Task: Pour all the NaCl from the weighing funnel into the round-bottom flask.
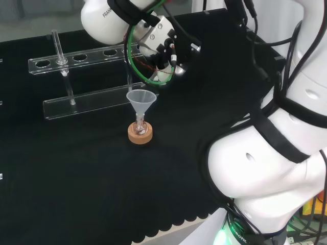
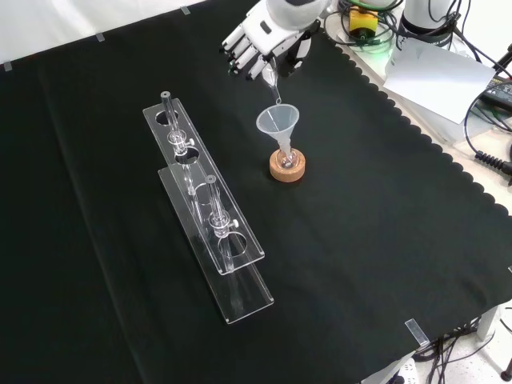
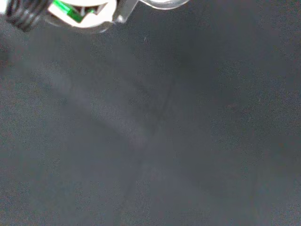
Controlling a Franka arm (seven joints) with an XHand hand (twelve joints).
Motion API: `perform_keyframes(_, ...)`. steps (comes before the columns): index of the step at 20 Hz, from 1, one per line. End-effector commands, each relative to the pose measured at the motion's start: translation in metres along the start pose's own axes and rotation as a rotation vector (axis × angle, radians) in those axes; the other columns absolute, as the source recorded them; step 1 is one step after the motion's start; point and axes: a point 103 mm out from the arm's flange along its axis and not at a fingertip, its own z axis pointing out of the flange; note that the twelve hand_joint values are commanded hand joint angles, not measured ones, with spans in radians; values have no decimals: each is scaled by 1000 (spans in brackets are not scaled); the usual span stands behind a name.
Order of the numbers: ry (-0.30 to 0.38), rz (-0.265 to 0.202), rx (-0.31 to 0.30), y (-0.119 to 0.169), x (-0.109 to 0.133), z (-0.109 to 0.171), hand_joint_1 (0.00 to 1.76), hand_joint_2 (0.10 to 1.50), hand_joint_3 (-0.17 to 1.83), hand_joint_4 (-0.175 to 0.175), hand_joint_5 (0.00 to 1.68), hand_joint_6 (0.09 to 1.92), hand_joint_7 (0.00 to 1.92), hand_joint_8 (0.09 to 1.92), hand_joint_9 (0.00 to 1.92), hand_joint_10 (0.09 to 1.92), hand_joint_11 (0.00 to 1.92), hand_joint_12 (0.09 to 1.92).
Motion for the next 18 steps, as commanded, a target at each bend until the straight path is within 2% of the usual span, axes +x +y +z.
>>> perform_keyframes(1,-100,-3,85,15,11,28,1097,662,741,175,1159,910,462,616,668,527,306,1327)
perform_keyframes(7,-63,-3,91,16,9,31,1097,662,742,175,1158,912,461,615,667,527,305,1327)
perform_keyframes(13,38,-5,91,16,2,35,1097,662,743,175,1158,913,460,615,666,527,304,1327)
perform_keyframes(18,85,0,57,15,-2,36,1097,662,743,175,1157,915,458,614,666,527,302,1327)
